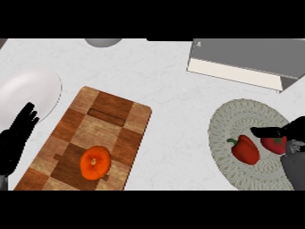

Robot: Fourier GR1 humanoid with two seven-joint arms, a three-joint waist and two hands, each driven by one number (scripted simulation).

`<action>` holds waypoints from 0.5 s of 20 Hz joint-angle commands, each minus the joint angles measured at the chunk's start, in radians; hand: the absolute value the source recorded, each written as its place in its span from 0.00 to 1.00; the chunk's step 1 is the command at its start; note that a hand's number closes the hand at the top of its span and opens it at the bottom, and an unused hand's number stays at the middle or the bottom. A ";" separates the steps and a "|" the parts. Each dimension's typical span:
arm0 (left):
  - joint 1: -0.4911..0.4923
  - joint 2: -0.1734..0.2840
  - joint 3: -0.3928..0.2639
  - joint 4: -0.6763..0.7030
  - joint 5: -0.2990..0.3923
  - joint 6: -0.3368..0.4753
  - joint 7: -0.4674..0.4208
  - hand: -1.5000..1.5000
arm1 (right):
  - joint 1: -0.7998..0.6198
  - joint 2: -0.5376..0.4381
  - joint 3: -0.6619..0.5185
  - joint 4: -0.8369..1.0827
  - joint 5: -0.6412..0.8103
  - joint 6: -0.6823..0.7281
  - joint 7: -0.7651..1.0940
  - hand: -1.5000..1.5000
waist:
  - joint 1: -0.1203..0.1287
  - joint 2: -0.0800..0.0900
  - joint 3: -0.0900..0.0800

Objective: Pick the tomato from the placemat and place it in the tiered shelf

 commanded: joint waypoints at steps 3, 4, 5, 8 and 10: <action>0.027 -0.006 0.007 -0.038 -0.014 -0.002 0.019 0.50 | -0.033 0.045 0.122 -0.125 0.115 0.109 0.099 1.00 | 0.003 0.010 0.011; -0.006 0.000 0.002 -0.035 -0.013 -0.005 0.021 0.50 | -0.093 0.035 0.138 -0.027 0.083 0.050 -0.100 1.00 | 0.019 0.014 0.012; -0.003 -0.010 -0.010 -0.007 -0.017 -0.015 -0.006 0.50 | -0.120 0.033 0.191 -0.088 0.055 0.096 -0.196 1.00 | 0.028 0.014 0.010; -0.036 -0.014 -0.031 0.000 -0.022 -0.027 0.005 0.50 | -0.206 0.096 0.350 -0.151 0.021 0.104 -0.436 1.00 | 0.083 0.023 0.011; -0.039 -0.023 -0.028 0.007 -0.024 -0.017 0.002 0.50 | -0.262 0.086 0.365 -0.150 -0.002 0.124 -0.522 1.00 | 0.055 0.021 0.011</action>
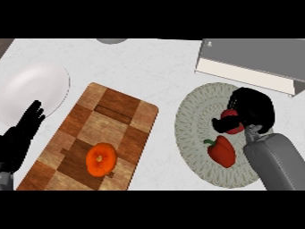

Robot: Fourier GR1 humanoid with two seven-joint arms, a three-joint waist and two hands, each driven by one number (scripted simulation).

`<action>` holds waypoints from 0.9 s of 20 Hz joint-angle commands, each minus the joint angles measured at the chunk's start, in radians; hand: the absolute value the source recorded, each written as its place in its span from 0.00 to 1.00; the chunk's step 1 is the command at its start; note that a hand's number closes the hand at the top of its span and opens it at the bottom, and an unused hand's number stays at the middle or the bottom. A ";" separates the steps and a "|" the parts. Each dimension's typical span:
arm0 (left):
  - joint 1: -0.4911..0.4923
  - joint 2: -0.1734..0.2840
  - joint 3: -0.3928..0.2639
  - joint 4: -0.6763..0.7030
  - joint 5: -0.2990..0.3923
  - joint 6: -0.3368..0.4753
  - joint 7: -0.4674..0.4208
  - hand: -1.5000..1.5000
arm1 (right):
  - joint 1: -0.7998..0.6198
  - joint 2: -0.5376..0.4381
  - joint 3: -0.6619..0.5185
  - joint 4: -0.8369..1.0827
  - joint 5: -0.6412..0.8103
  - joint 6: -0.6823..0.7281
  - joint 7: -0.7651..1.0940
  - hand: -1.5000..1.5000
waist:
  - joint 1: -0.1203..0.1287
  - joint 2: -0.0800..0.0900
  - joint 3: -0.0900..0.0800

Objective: Pick the tomato from the placemat and place it in the tiered shelf

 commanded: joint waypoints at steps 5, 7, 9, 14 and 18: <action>-0.003 0.023 0.044 0.013 0.015 -0.016 0.034 0.50 | -0.123 -0.027 0.020 -0.207 -0.121 0.116 -0.235 1.00 | -0.050 -0.009 0.001; 0.021 -0.027 0.028 -0.019 -0.014 0.025 0.009 0.50 | -0.137 -0.007 -0.006 -0.244 -0.119 0.137 -0.198 1.00 | -0.048 -0.007 0.001; 0.036 -0.001 0.062 0.041 0.000 -0.021 -0.038 0.50 | -0.115 0.000 -0.061 -0.325 -0.182 0.156 -0.182 1.00 | -0.054 -0.007 0.000; 0.012 0.006 0.067 0.009 0.002 -0.014 0.012 0.50 | -0.182 0.066 -0.201 -0.509 -0.343 0.252 -0.014 1.00 | -0.062 -0.010 0.000; 0.045 0.003 0.071 -0.014 0.001 -0.028 -0.001 0.50 | -0.195 0.042 -0.328 -0.685 -0.477 0.328 0.087 1.00 | -0.063 -0.012 0.000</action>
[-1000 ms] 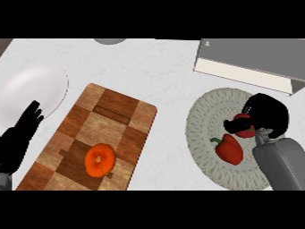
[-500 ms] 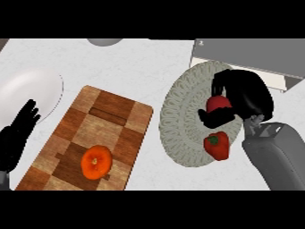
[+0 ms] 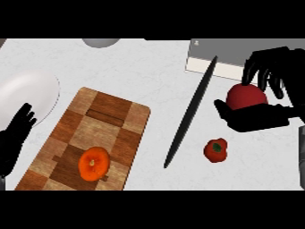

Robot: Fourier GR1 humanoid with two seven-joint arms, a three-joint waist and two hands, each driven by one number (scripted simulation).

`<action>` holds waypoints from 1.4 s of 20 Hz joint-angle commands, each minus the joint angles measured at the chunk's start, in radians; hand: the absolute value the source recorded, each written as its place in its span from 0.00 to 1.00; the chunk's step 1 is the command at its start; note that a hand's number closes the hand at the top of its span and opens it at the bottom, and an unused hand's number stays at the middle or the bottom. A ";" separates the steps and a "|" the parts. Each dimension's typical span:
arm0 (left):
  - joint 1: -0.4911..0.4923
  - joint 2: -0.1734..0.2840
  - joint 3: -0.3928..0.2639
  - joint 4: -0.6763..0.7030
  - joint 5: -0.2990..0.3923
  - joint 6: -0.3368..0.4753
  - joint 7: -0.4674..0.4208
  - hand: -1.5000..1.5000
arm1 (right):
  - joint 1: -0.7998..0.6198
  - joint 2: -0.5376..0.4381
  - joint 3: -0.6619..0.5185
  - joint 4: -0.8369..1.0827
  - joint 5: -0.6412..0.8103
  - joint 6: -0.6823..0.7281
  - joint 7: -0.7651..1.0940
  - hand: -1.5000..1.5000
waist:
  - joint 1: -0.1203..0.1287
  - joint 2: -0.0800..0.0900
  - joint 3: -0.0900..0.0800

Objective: Pick the tomato from the placemat and place it in the tiered shelf

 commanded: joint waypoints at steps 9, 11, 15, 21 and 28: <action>0.020 0.015 0.049 -0.011 0.004 -0.061 -0.013 0.50 | -0.318 -0.099 -0.254 -0.105 -0.225 0.085 0.288 1.00 | 0.015 0.002 -0.001; -0.038 -0.030 0.033 0.077 -0.030 -0.040 -0.043 0.50 | -0.294 -0.135 -0.260 -0.106 -0.205 0.081 0.248 1.00 | 0.007 0.005 -0.001; -0.007 -0.050 0.004 0.010 -0.055 -0.016 -0.033 0.50 | -0.362 -0.267 -0.238 -0.009 -0.129 0.131 0.206 1.00 | 0.010 0.005 -0.001; 0.021 -0.029 0.036 0.000 -0.043 -0.052 -0.035 0.50 | -0.484 -0.310 -0.207 0.182 -0.094 0.121 0.167 1.00 | 0.024 0.005 -0.001; -0.010 -0.039 0.029 -0.038 -0.066 -0.041 0.023 0.50 | -0.572 -0.375 -0.211 0.426 0.001 0.059 0.020 1.00 | 0.024 0.008 0.000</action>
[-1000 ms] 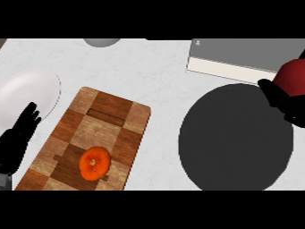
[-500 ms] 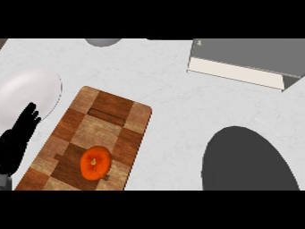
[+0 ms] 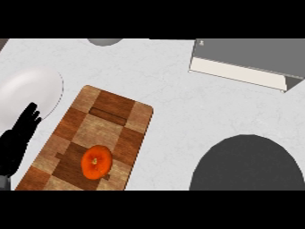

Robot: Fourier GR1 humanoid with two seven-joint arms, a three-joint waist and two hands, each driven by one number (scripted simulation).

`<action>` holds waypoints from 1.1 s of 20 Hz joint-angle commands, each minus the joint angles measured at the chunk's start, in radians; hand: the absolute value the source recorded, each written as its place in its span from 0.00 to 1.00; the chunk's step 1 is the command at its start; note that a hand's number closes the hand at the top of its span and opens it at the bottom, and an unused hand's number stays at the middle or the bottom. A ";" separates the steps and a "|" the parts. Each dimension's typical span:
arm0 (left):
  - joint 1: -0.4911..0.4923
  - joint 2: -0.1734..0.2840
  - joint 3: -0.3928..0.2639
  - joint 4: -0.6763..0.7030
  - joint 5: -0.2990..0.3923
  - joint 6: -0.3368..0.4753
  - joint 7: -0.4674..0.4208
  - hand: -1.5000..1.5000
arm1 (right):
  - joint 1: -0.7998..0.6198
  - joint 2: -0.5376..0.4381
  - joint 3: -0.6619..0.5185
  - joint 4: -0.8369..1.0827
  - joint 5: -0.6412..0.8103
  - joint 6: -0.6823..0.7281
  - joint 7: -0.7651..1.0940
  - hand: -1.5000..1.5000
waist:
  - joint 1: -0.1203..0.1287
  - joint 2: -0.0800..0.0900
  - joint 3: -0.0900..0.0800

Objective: Pick the tomato from the placemat and place it in the tiered shelf

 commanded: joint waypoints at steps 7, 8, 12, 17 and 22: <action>-0.013 -0.021 0.020 0.026 -0.015 -0.014 -0.016 0.50 | -0.047 -0.052 0.054 0.316 0.180 -0.145 -0.198 1.00 | 0.004 0.002 0.000; -0.085 -0.028 0.006 0.092 -0.051 0.011 -0.026 0.50 | -0.025 -0.042 0.050 0.398 0.194 -0.204 -0.269 1.00 | 0.003 0.007 0.000; -0.024 -0.018 0.037 0.074 -0.027 -0.032 -0.045 0.50 | -0.057 0.001 0.057 0.456 0.216 -0.245 -0.262 1.00 | 0.003 0.002 0.000; 0.037 -0.018 0.046 -0.027 -0.016 -0.037 -0.021 0.50 | -0.020 -0.013 -0.005 0.586 0.203 -0.329 -0.381 1.00 | 0.006 0.001 0.001; -0.011 -0.025 0.048 0.017 -0.018 -0.041 -0.007 0.50 | -0.050 0.002 -0.055 0.745 0.251 -0.484 -0.352 1.00 | 0.010 0.006 0.001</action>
